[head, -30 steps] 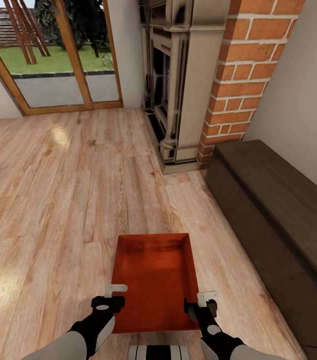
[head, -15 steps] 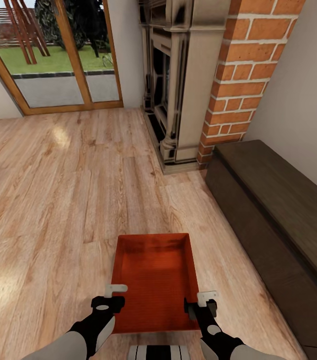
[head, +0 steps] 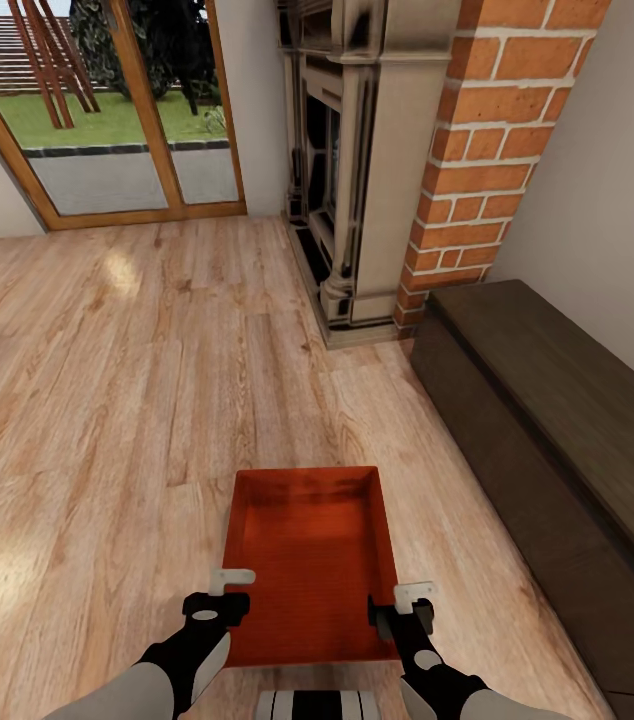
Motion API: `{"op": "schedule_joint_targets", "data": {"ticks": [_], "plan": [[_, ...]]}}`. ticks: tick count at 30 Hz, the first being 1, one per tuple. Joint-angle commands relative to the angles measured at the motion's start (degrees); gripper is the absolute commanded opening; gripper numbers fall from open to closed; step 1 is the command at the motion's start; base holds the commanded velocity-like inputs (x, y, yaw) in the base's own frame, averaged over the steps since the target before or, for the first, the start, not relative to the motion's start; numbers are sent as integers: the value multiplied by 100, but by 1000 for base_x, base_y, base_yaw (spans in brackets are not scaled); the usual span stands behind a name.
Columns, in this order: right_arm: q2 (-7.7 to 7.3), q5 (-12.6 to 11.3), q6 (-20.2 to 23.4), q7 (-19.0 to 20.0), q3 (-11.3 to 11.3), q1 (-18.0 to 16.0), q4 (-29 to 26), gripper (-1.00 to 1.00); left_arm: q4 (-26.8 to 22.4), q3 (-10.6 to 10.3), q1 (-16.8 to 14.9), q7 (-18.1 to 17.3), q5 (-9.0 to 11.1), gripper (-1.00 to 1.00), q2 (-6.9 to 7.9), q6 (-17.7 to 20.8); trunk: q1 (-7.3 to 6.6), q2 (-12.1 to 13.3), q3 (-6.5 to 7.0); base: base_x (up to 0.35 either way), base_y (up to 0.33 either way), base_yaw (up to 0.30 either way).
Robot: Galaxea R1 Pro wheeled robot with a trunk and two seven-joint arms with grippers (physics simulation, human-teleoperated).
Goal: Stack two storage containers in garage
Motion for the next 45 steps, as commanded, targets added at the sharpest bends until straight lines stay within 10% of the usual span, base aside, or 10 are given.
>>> {"op": "schedule_joint_targets", "data": {"ticks": [1, 30, 31, 45], "plan": [[2, -42, -15, -23, 49, -3, 4, 100, 0, -46, -2, 35, 15, 100, 1, 6, -1, -1, -4, 0, 0, 0], [3, -33, -21, -31, 57, -3, 4, 100, -4, -43, -2, 32, 15, 100, 7, 6, 153, -282, -129, 0, 0, 0], [3, -33, -22, -31, 57, -3, 4, -100, -3, -41, -2, 31, 15, -100, 10, 8, 153, -282, -129, 0, 0, 0], [3, -41, -17, -31, 49, -3, 4, -100, -17, -51, -2, 17, 8, -100, 5, 15, 153, -282, -129, 0, 0, 0]]}}
